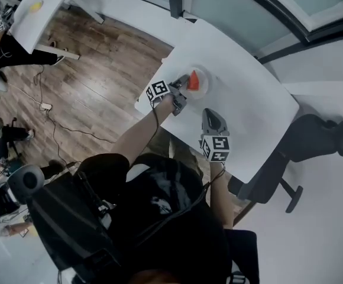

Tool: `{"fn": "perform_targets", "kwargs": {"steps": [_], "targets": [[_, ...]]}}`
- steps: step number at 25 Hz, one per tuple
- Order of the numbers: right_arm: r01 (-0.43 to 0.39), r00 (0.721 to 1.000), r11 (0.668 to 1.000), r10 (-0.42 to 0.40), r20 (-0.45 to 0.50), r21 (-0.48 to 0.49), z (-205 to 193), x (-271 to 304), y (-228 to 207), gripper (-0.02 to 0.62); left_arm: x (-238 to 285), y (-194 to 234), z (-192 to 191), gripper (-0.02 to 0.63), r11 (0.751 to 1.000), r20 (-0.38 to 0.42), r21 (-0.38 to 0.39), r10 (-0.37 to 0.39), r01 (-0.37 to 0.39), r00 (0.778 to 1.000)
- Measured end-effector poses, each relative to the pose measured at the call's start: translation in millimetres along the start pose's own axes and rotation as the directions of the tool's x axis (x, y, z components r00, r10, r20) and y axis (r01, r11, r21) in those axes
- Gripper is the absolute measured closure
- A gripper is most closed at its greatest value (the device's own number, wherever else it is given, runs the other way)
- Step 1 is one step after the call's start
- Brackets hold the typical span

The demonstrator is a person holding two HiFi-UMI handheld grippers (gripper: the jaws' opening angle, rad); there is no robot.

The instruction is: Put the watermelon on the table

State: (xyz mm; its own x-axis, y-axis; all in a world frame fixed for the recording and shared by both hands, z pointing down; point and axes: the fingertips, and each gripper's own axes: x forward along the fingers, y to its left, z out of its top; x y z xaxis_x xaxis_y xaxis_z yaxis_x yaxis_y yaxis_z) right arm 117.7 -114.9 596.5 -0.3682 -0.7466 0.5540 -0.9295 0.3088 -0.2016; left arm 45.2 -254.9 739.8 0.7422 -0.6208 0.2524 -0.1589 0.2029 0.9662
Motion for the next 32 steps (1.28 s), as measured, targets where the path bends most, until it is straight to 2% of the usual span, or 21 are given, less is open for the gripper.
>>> {"fn": "perform_targets", "kwargs": {"steps": [3,6,10,12,15,18,19,20,21,23,25,26,29,30,32], "targets": [[0.020,0.999,0.999,-0.019,-0.027,0.030,-7,6,-16,0.584,39,13,12,0.577,0.993,-0.033,0.100,0.060,-0.056,0.998],[0.029,0.999,0.998,-0.027,-0.032,0.063,-7,13,-26,0.584,67,21,20,0.577,0.972,-0.061,0.201,0.139,-0.125,0.988],[0.025,0.999,0.997,-0.021,-0.045,0.075,-5,21,-33,0.584,81,21,23,0.574,0.942,-0.087,0.285,0.211,-0.179,0.973],[0.016,0.999,0.997,-0.012,-0.049,0.071,-4,23,-32,0.584,81,19,22,0.522,0.920,-0.090,0.336,0.245,-0.202,0.965],[0.004,0.999,0.998,-0.001,-0.050,0.057,-1,27,-29,0.584,76,20,24,0.500,0.874,-0.078,0.418,0.307,-0.248,0.948],[0.001,0.999,0.999,0.000,-0.046,0.040,5,28,-28,0.584,75,19,25,0.439,0.827,-0.072,0.487,0.359,-0.281,0.931],[0.003,0.999,0.999,-0.002,-0.046,0.033,6,28,-29,0.584,76,16,25,0.434,0.800,-0.071,0.528,0.375,-0.284,0.924],[0.007,0.999,1.000,-0.005,-0.047,0.028,7,29,-30,0.584,77,12,25,0.428,0.763,-0.067,0.582,0.392,-0.283,0.918],[0.011,0.999,1.000,-0.010,-0.048,0.024,7,29,-30,0.584,77,7,25,0.417,0.715,-0.060,0.642,0.408,-0.278,0.911],[0.017,0.999,1.000,-0.016,-0.049,0.020,8,29,-28,0.584,76,-1,26,0.393,0.602,-0.038,0.755,0.435,-0.260,0.899],[0.020,0.999,1.000,-0.019,-0.048,0.016,9,30,-26,0.584,75,-4,30,0.382,0.500,-0.014,0.831,0.457,-0.244,0.889],[0.021,0.999,1.000,-0.020,-0.047,0.013,10,31,-26,0.584,75,-4,32,0.380,0.462,-0.002,0.853,0.469,-0.243,0.883],[0.028,0.999,1.000,-0.028,-0.045,0.003,10,28,-29,0.584,69,-3,40,0.374,0.372,0.050,0.891,0.487,-0.259,0.872],[0.032,0.998,0.999,-0.032,-0.048,0.001,7,25,-31,0.584,66,-4,41,0.374,0.325,0.082,0.908,0.481,-0.264,0.873],[0.040,0.998,0.999,-0.040,-0.055,-0.003,2,21,-33,0.584,61,-13,43,0.374,0.188,0.152,0.947,0.448,-0.259,0.881]]}}
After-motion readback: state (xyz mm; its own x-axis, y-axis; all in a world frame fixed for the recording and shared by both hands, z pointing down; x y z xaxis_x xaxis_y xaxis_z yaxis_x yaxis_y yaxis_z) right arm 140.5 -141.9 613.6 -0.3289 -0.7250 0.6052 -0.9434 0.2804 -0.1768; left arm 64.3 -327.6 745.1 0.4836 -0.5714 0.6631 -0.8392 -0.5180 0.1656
